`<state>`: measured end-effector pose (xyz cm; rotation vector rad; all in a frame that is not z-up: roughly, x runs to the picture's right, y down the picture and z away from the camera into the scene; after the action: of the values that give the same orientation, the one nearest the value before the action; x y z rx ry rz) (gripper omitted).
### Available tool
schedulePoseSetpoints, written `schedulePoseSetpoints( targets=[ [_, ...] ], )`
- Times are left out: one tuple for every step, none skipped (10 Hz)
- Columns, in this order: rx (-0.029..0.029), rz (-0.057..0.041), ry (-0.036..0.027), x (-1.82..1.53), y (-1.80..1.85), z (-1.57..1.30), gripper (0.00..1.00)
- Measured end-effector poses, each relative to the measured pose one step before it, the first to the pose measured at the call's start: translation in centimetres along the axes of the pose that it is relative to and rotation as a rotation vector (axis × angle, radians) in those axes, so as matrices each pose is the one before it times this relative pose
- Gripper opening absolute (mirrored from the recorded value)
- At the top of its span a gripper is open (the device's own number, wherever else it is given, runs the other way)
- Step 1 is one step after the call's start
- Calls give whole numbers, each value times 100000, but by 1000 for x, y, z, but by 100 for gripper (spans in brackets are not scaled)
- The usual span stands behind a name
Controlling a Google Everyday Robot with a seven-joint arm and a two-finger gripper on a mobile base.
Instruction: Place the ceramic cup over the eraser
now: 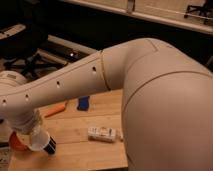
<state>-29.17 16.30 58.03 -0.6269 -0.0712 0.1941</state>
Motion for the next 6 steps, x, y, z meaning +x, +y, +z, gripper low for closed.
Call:
schedulePoseSetpoints(
  targets=[
    [290, -372, -308, 89, -81, 177, 0],
    [354, -301, -98, 106, -126, 136, 0],
    [595, -542, -224, 21, -162, 76, 0],
    [547, -577, -25, -28, -184, 78, 0],
    [298, -181, 92, 21, -207, 108, 0],
    [134, -57, 14, -11, -201, 109, 0]
  ],
)
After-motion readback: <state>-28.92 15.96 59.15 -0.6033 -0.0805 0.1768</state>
